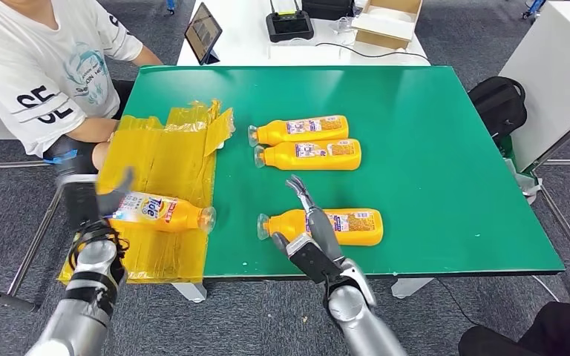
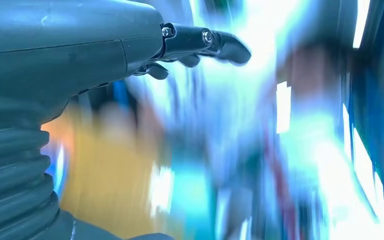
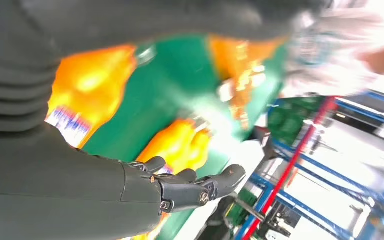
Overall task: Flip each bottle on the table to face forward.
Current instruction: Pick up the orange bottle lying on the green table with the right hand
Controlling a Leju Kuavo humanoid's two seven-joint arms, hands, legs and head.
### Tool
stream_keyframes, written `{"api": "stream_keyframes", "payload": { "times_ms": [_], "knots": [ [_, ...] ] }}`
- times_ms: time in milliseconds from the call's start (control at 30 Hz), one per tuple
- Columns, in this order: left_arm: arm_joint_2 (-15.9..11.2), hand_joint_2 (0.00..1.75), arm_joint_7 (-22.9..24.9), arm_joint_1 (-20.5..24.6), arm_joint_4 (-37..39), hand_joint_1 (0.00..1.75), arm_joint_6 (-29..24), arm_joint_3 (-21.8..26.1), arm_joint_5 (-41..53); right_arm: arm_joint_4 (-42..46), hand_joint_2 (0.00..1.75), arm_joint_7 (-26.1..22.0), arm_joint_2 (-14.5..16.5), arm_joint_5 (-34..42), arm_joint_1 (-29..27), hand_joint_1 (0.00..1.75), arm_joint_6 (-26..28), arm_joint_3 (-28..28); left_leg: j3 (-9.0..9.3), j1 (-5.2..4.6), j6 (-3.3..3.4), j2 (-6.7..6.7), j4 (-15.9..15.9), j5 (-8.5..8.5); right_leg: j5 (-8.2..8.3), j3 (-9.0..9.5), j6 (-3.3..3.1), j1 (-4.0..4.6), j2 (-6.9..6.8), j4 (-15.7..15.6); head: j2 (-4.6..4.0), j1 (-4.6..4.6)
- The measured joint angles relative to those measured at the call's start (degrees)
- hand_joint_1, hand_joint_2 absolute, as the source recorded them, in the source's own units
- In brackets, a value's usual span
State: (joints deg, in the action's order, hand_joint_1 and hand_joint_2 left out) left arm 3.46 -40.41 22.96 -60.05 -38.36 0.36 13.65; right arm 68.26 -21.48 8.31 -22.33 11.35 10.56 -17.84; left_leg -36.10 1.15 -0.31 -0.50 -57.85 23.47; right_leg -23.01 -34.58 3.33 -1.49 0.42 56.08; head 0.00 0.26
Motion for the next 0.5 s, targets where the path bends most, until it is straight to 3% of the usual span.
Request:
{"api": "stream_keyframes", "payload": {
  "times_ms": [33, 67, 267, 500],
  "knots": [
    [0.84, 1.75, 0.0, -1.68, -3.86, 0.0, -4.95, -0.24, 1.24, 0.02, 1.75, 1.12, -1.18, -1.77, 0.36, 0.0, -0.18, 0.02, -0.03, -0.02, 0.01, -0.01, -0.01, 0.01, -0.01, -0.02, 0.02, -0.02, -0.01, -0.02, 0.0, -0.01],
    [1.51, 1.75, 0.0, -3.15, -7.05, 0.0, -6.5, -0.41, 3.31, 0.06, 1.75, 2.22, -2.32, -3.1, 0.73, 0.0, -0.55, 0.05, -0.07, -0.03, 0.02, -0.04, -0.02, 0.01, -0.01, -0.04, 0.03, -0.02, -0.04, -0.03, 0.0, 0.01],
    [3.23, 1.75, 0.1, -9.14, -20.15, 0.0, -2.09, -2.93, 0.54, 1.41, 1.75, 9.25, -8.66, -8.79, 2.09, 0.0, -5.12, 0.06, -0.16, -0.01, 0.04, -0.05, -0.01, 0.05, -0.03, -0.11, 0.03, 0.0, -0.05, -0.03, 0.0, -0.02],
    [3.33, 1.75, 0.14, -11.76, -24.89, 0.0, -1.67, -5.89, -1.06, 2.94, 1.75, 13.14, -13.65, -10.98, 2.13, 0.0, -8.43, -0.03, -0.2, 0.05, 0.03, -0.04, -0.01, 0.05, -0.03, -0.14, 0.02, 0.08, -0.06, -0.02, 0.0, 0.0]
  ]
}}
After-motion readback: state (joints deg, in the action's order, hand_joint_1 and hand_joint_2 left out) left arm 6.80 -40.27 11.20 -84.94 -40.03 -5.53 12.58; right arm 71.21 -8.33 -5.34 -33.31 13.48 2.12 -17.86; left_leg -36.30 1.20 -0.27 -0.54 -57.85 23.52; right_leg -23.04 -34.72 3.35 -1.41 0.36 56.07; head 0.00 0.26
